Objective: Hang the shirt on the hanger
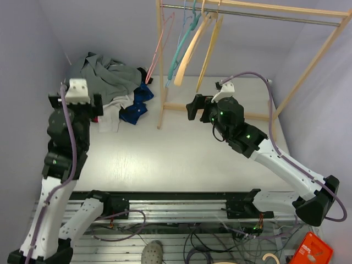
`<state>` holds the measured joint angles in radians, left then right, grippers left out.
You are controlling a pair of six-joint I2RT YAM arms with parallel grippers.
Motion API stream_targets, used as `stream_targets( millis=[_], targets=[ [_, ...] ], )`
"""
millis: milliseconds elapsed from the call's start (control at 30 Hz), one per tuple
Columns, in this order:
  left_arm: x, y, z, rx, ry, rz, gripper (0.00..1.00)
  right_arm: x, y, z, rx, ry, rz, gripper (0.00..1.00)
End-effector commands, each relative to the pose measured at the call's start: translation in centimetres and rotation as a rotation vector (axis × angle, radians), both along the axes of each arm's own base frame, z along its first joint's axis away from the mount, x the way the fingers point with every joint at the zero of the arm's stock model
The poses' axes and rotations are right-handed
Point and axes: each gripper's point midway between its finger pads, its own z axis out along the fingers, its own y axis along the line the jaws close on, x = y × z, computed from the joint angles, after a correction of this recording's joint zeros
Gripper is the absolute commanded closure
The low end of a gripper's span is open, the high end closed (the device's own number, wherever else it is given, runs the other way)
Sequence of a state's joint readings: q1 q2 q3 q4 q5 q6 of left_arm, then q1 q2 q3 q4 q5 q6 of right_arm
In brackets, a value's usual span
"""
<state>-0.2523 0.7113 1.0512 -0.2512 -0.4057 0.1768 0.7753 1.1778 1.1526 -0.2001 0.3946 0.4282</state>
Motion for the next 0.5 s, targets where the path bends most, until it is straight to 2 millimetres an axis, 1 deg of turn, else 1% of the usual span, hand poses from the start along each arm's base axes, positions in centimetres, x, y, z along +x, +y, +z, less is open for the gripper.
stream_targets(
  millis=[0,33,67,100,133,233,267,333,367,433,467],
  targets=[
    [0.7,3.3,-5.2,0.144,0.384,0.227,0.07,0.2,-0.9,-0.9,-0.028,0.008,-0.037,0.0],
    [1.0,3.3,-5.3,0.142,0.418,0.239,0.07,0.1,-0.7,-1.5,-0.05,-0.003,-0.015,0.0],
    [1.4,3.0,-5.5,0.142,0.458,0.232,0.07,0.0,-0.7,-1.4,-0.063,-0.023,0.002,0.0],
    [2.0,2.5,-5.8,0.137,0.496,0.212,0.07,-0.3,-0.5,-2.1,-0.08,-0.035,0.033,0.0],
    [2.4,1.9,-6.5,0.138,0.552,0.188,0.07,-0.6,-0.4,-1.9,-0.081,-0.062,0.058,0.0],
    [4.6,0.0,-6.9,0.1,0.645,0.123,0.07,-1.5,0.1,-0.3,-0.053,-0.116,0.132,0.0],
    [5.4,-0.4,-6.8,0.077,0.655,0.127,0.07,-1.8,0.2,-0.2,-0.064,-0.126,0.154,0.0],
    [7.5,-1.4,-6.5,0.051,0.678,0.119,0.07,-2.0,0.3,-0.7,-0.106,-0.117,0.181,0.0],
    [8.2,-1.7,-6.2,0.051,0.672,0.108,0.07,-2.0,0.3,-0.8,-0.117,-0.115,0.186,0.0],
    [10.0,-1.9,-4.9,0.073,0.613,0.098,0.07,-2.2,0.2,-0.5,-0.125,-0.123,0.194,0.0],
    [11.0,-1.7,-4.1,0.087,0.576,0.119,0.07,-2.2,0.1,-0.4,-0.118,-0.128,0.193,0.0]
  ],
)
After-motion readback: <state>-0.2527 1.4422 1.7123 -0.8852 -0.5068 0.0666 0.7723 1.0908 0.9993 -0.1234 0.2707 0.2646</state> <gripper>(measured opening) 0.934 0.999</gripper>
